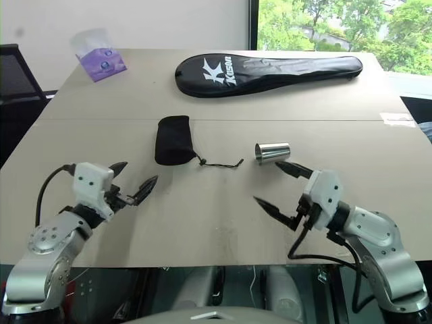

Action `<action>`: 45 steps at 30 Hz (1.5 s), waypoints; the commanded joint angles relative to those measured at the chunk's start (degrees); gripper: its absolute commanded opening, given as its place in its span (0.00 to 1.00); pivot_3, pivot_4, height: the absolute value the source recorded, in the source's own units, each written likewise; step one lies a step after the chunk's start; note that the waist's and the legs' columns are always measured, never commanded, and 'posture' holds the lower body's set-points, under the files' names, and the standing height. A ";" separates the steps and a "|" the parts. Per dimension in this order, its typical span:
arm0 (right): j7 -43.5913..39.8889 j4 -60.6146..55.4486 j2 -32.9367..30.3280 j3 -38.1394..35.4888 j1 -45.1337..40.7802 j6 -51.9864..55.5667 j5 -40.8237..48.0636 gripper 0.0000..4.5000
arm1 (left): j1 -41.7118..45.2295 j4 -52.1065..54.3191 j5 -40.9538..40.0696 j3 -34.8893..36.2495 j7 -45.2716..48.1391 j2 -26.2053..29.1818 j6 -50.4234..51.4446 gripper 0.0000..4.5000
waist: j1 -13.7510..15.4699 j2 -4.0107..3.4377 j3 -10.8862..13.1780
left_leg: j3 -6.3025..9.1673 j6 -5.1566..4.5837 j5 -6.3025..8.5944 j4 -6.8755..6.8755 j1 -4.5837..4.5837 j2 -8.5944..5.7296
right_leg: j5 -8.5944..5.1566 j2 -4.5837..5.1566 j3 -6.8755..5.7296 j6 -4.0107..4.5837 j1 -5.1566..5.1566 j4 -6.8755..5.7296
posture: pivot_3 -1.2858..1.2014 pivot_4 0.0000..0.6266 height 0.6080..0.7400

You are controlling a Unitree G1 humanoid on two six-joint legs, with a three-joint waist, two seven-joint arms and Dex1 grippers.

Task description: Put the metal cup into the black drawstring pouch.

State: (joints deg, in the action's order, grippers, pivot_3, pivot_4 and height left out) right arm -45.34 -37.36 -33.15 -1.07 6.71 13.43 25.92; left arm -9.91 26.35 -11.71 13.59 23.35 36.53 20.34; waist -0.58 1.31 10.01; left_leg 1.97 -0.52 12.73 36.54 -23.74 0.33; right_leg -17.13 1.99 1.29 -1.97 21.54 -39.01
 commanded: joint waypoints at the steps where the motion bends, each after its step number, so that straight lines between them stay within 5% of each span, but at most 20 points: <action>1: -0.35 -2.37 0.65 0.27 0.28 -1.79 1.27 1.00 | 0.23 2.42 11.84 -2.79 -5.13 1.48 -4.33 0.99 | -0.12 0.00 0.00 | -0.01 0.00 0.00 0.00 0.00 0.00 | 0.00 0.00 0.01 0.00 0.00 0.01 | 0.52 0.24 1.00; 18: 3.36 -0.37 8.29 3.05 -4.85 -3.84 2.28 1.00 | 1.63 -3.96 21.42 -1.70 -5.61 2.13 -11.94 0.99 | 0.00 0.01 -0.01 | 0.02 0.00 0.00 0.00 -0.02 0.02 | 0.01 0.05 -0.05 0.00 0.01 -0.01 | 0.52 0.24 1.00; 35: 6.40 -0.84 9.52 5.17 -5.09 -3.10 0.08 1.00 | 2.90 -7.41 39.98 -6.26 -10.85 2.87 -18.18 0.99 | -0.07 0.02 -0.02 | 0.00 0.00 0.01 0.00 0.00 0.01 | 0.02 0.05 -0.05 0.00 0.03 -0.09 | 0.52 0.24 1.00; 45: 7.45 -0.12 8.24 4.69 -4.17 -1.95 -1.02 1.00 | 9.29 -3.53 38.02 -11.75 -3.69 -1.03 -13.83 0.99 | -0.05 0.02 -0.02 | 0.00 0.00 0.01 0.02 -0.01 -0.01 | 0.02 0.05 -0.06 -0.01 0.03 -0.14 | 0.52 0.24 1.00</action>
State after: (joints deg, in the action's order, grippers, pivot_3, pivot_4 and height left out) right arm -37.73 -36.75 -24.56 4.40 2.11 12.01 24.92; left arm -1.50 20.19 26.74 1.52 18.91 35.61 5.80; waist -0.64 1.33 10.00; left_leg 1.98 -0.52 12.73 36.56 -23.75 0.32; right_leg -17.11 2.04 1.22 -1.98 21.58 -39.17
